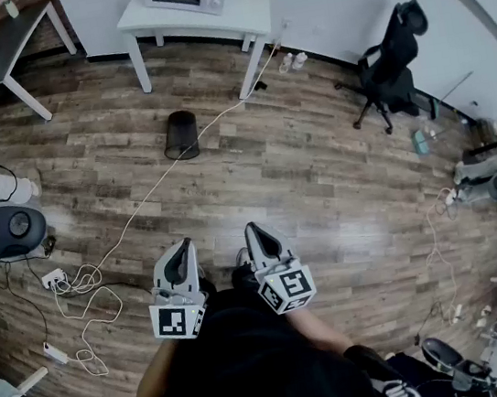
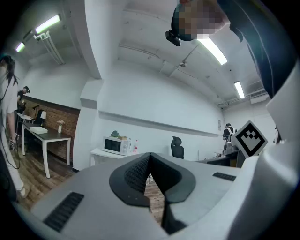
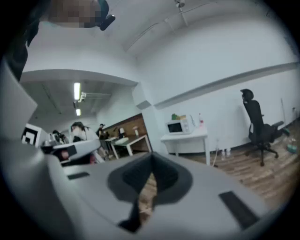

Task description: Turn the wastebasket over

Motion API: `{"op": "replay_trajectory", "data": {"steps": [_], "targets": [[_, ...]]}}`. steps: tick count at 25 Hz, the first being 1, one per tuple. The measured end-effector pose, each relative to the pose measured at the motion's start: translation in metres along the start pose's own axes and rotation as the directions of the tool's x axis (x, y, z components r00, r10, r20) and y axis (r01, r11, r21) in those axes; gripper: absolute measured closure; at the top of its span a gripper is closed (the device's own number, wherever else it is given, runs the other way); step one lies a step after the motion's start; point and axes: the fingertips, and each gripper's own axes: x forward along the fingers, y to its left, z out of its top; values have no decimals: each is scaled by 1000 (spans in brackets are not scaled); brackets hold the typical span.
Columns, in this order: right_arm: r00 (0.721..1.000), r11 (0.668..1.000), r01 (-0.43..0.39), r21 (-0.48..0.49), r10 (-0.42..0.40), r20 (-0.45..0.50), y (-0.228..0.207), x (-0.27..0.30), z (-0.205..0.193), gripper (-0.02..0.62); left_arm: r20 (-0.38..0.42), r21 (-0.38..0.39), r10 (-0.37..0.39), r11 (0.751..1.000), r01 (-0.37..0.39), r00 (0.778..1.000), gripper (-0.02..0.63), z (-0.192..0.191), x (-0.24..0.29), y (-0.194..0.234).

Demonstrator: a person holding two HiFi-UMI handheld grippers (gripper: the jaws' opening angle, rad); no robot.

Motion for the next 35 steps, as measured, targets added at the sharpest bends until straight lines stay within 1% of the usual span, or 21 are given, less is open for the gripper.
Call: {"op": "replay_trajectory", "data": {"steps": [8,13,15,23,29,31,35], "targets": [[1000,1000,0,-3,0,-6,9,-4,-5,563,4,-9,-3,1000,3,1000,571,-2,-9,2],[1000,999,-11,40,10,23,18,-5,-6,563,3,-17,-13,1000,13,1000,571,-3,-17,7],[1000,999,-11,42,10,24,24,-4,-7,563,0,-19,-14,1000,14,1000,571,-4,-21,12],[1000,1000,3,18,-3,6,56,4,-19,563,-10,-33,-19,999,19,1000,571,-7,-44,40],[1000,1000,23,6,-23,2,83,10,-30,563,-13,-42,-36,998,35,999,571,-15,-63,64],[1000,1000,22,-9,-22,-3,89,12,-32,563,-20,-44,-38,998,37,999,571,-18,-67,71],[1000,999,16,-30,-16,-20,97,13,-35,563,-8,-40,-32,999,32,999,571,-18,-70,81]]}}
